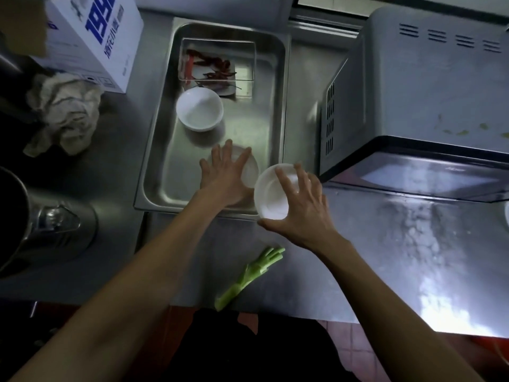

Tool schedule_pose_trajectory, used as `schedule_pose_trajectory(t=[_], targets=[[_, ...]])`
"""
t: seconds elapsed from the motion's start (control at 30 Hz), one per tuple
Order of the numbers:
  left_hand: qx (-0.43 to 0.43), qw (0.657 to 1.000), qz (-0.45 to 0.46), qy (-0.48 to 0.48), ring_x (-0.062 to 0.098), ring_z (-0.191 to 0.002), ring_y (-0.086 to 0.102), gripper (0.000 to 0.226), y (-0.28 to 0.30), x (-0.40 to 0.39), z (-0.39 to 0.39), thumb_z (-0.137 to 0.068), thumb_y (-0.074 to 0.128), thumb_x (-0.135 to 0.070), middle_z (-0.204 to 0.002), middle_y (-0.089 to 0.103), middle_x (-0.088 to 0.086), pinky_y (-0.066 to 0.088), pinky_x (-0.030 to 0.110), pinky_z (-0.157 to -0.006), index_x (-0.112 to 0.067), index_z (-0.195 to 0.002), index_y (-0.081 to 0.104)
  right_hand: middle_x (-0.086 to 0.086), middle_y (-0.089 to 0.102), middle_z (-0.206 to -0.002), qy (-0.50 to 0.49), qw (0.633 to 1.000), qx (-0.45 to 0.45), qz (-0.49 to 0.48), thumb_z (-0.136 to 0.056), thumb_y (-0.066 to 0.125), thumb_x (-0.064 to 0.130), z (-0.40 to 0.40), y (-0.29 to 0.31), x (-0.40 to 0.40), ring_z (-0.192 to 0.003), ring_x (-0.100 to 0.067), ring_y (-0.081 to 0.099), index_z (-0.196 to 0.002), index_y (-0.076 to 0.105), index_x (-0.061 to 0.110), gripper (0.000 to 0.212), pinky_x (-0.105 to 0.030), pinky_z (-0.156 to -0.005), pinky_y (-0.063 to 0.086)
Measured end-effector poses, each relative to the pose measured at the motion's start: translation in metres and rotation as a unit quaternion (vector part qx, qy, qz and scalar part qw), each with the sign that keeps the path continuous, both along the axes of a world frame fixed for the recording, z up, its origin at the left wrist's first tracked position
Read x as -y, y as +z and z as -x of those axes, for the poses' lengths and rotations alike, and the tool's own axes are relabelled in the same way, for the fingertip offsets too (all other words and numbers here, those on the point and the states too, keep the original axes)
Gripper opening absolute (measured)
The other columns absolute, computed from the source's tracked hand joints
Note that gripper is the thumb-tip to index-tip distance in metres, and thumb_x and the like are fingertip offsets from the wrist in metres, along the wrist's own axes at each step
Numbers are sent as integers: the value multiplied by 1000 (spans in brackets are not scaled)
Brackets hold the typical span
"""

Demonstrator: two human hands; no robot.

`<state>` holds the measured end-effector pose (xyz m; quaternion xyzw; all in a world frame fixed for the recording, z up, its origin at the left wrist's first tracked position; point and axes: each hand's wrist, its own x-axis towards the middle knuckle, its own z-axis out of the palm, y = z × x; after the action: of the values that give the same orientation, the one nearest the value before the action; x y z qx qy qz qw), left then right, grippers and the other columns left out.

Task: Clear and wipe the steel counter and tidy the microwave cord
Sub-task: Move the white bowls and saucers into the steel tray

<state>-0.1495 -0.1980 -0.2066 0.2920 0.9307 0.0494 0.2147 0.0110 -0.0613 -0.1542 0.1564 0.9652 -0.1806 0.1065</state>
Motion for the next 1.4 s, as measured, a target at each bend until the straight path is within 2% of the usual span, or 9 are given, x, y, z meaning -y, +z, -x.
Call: schedule_pose_trajectory(t=[0.2,0.5,0.63,0.73,0.8,0.93,1.07,1.23,1.4], targets=[[20,1000,19,10,41,-149,-3,106,-20,-16,13,-73,59,-76,-164,-6,11,14,67,-113,-38,-155,3,-4,-4,-165,10,999,-5,31,-65,70,76,17,-14,-20,-146,-39,10,-155,6,39,117,-62,-110,30],[33,999,16,17,39,-150,-6,112,-34,-24,20,-70,68,-72,-165,-7,8,14,68,-114,-38,-154,2,-5,-6,-165,43,998,-4,37,-65,62,79,51,-27,-31,-146,-38,9,-155,5,38,114,-61,-109,29],[22,999,24,11,37,-150,-2,111,-30,-8,21,-71,67,-72,-165,-5,8,15,64,-115,-32,-156,6,-5,-8,-165,41,999,4,33,-67,69,74,62,-29,-30,-147,-39,6,-156,6,37,115,-62,-110,29],[1,999,6,44,34,-149,8,100,-22,12,21,-76,61,-72,-162,10,9,19,59,-114,-28,-155,17,-6,-4,-165,41,999,-5,31,-65,65,78,75,-27,-26,-146,-40,10,-155,9,37,114,-63,-109,32],[-17,997,-13,75,31,-147,15,86,-16,29,22,-83,58,-62,-160,21,8,25,55,-112,-27,-153,23,-7,-2,-165,47,998,-15,26,-63,59,82,87,-24,-17,-146,-40,10,-155,11,36,114,-63,-109,31],[-17,993,-15,119,27,-147,20,66,-1,62,28,-96,50,-47,-161,24,3,25,50,-114,-24,-153,26,-3,-10,-165,67,997,-5,27,-68,67,76,115,-22,6,-149,-39,2,-156,7,39,113,-59,-114,21],[-25,987,-53,152,25,-143,29,60,2,91,31,-96,51,-43,-156,35,2,27,45,-116,-24,-151,34,1,-13,-165,90,996,24,16,-69,69,73,134,-42,29,-150,-39,-3,-155,4,41,112,-63,-114,20],[-33,985,-79,149,24,-138,38,56,1,110,28,-95,53,-40,-148,47,1,35,45,-111,-21,-147,42,-3,-12,-165,107,992,68,-30,-68,69,74,141,-73,43,-148,-43,0,-155,5,39,114,-62,-112,25],[-45,981,-108,152,25,-132,45,53,5,119,21,-92,57,-35,-142,53,1,40,45,-107,-20,-143,48,-4,-16,-165,101,989,95,-44,-71,70,71,143,-86,45,-149,-43,-7,-156,3,38,114,-63,-115,17]])
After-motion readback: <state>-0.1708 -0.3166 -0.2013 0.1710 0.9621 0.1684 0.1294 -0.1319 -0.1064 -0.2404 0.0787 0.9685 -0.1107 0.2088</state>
